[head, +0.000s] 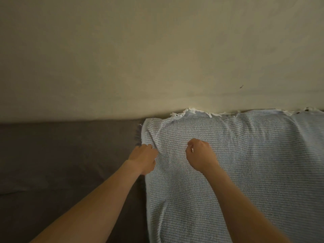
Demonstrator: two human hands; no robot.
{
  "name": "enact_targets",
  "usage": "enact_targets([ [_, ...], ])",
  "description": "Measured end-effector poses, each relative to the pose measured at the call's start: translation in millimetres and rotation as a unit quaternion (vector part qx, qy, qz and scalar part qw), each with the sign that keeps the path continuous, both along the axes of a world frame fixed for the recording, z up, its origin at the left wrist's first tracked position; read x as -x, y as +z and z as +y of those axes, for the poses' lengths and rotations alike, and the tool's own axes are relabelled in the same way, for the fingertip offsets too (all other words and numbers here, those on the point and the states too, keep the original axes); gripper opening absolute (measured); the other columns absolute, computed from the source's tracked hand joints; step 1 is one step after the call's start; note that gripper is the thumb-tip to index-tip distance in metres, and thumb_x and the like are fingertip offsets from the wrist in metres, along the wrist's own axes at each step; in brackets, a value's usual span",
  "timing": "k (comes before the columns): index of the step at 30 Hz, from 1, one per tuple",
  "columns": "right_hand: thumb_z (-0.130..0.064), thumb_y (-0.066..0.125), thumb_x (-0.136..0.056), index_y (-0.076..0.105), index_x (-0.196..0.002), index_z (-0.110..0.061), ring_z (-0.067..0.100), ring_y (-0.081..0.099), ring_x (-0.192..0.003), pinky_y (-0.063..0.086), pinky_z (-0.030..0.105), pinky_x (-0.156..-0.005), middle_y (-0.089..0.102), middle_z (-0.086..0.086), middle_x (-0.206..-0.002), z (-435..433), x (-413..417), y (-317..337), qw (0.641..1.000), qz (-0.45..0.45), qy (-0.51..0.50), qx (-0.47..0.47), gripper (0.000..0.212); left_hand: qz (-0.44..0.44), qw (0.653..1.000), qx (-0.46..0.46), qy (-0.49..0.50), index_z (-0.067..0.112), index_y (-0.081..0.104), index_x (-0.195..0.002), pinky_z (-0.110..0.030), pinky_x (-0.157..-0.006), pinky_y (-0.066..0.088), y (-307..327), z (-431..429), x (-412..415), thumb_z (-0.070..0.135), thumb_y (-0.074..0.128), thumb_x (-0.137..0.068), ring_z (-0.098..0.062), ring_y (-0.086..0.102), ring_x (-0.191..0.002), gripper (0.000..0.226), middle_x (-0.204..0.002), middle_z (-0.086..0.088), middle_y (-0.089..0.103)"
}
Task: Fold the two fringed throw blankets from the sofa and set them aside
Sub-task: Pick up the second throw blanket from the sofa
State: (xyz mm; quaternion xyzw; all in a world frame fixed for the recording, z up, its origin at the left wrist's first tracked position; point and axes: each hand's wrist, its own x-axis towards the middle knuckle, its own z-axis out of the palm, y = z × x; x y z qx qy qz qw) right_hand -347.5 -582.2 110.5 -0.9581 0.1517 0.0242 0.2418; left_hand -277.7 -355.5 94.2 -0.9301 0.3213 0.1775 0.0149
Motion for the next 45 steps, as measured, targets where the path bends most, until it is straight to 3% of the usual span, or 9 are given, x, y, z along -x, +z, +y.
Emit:
enact_targets([
  [8,-0.023,0.051,-0.106,0.056,-0.135,-0.015,0.019,0.059,-0.097,0.055,0.044,-0.098,0.065,0.005,-0.122,-37,-74,-81,0.994,0.094,0.019,0.057,0.031,0.002,0.998,0.059,0.027,0.016,0.057,-0.139,-0.046,-0.103,0.047,-76,-44,-72,0.022,0.057,-0.099,-0.028,0.053,-0.125,0.041,-0.137,-0.006,0.053],
  [12,-0.011,0.060,-0.099,0.048,-0.149,-0.020,0.029,0.062,-0.124,0.055,0.050,-0.105,0.055,0.008,-0.148,-52,-112,-128,0.991,0.125,0.023,0.042,0.053,-0.021,0.997,0.060,0.036,0.013,0.051,-0.139,-0.047,-0.114,0.040,-115,-66,-103,0.019,0.059,-0.096,-0.029,0.042,-0.138,0.044,-0.145,-0.008,0.044],
  [19,0.000,0.072,-0.086,0.017,-0.165,-0.027,0.050,0.012,-0.158,0.034,0.064,-0.121,0.009,0.016,-0.174,-58,-147,-181,0.975,0.206,0.050,0.065,0.100,-0.077,0.984,0.133,0.093,0.010,0.002,-0.168,-0.051,-0.133,0.013,-164,-114,-148,-0.006,0.062,-0.093,-0.032,-0.001,-0.164,0.098,-0.177,-0.011,-0.006],
  [23,0.000,0.072,-0.087,0.011,-0.167,-0.027,0.049,0.006,-0.159,0.029,0.064,-0.122,0.003,0.017,-0.175,-63,-156,-191,0.971,0.227,0.051,0.060,0.105,-0.101,0.965,0.168,0.176,0.012,0.028,-0.163,-0.052,-0.122,0.031,-171,-131,-159,0.019,0.063,-0.104,-0.032,0.041,-0.148,0.069,-0.160,-0.012,0.045],
  [26,-0.005,0.075,-0.087,0.010,-0.168,-0.027,0.049,0.005,-0.159,0.029,0.064,-0.123,0.002,0.017,-0.175,-64,-161,-190,0.967,0.242,0.051,0.060,0.106,-0.113,0.965,0.184,0.147,0.023,0.063,-0.132,-0.048,-0.109,0.039,-169,-132,-158,0.016,0.063,-0.103,-0.024,0.057,-0.126,0.029,-0.127,0.002,0.068],
  [29,-0.011,0.076,-0.088,0.007,-0.168,-0.028,0.049,0.003,-0.159,0.030,0.066,-0.122,-0.002,0.017,-0.175,-63,-161,-185,0.961,0.263,0.053,0.064,0.107,-0.113,0.979,0.149,0.086,0.020,0.066,-0.115,-0.042,-0.099,0.046,-169,-123,-150,0.006,0.061,-0.099,-0.020,0.061,-0.106,0.022,-0.120,0.001,0.066],
  [33,-0.022,0.078,-0.089,0.002,-0.168,-0.030,0.047,-0.002,-0.160,0.025,0.067,-0.123,-0.005,0.015,-0.175,-57,-156,-174,0.960,0.268,0.052,0.058,0.110,-0.035,0.980,0.162,0.107,0.015,0.031,-0.152,-0.037,-0.070,0.055,-175,-104,-155,-0.005,0.069,-0.091,-0.026,0.066,-0.085,0.075,-0.155,-0.012,0.029],
  [41,-0.031,0.079,-0.089,0.001,-0.168,-0.032,0.046,-0.001,-0.160,0.022,0.066,-0.124,-0.003,0.015,-0.175,-45,-139,-172,0.955,0.286,0.064,0.053,0.111,-0.113,0.988,0.044,0.094,0.017,0.065,-0.122,-0.047,-0.108,0.042,-164,-102,-125,0.021,0.070,-0.098,-0.029,0.061,-0.118,0.024,-0.114,-0.003,0.075],
  [45,-0.038,0.072,-0.092,0.045,-0.152,-0.023,0.036,0.058,-0.133,0.049,0.055,-0.111,0.053,0.014,-0.152,-31,-125,-151,0.967,0.247,0.048,0.047,0.067,-0.008,0.985,0.159,0.073,0.015,0.059,-0.120,-0.045,-0.101,0.048,-164,-84,-96,0.007,0.070,-0.091,-0.026,0.065,-0.103,0.033,-0.102,-0.003,0.072],
])
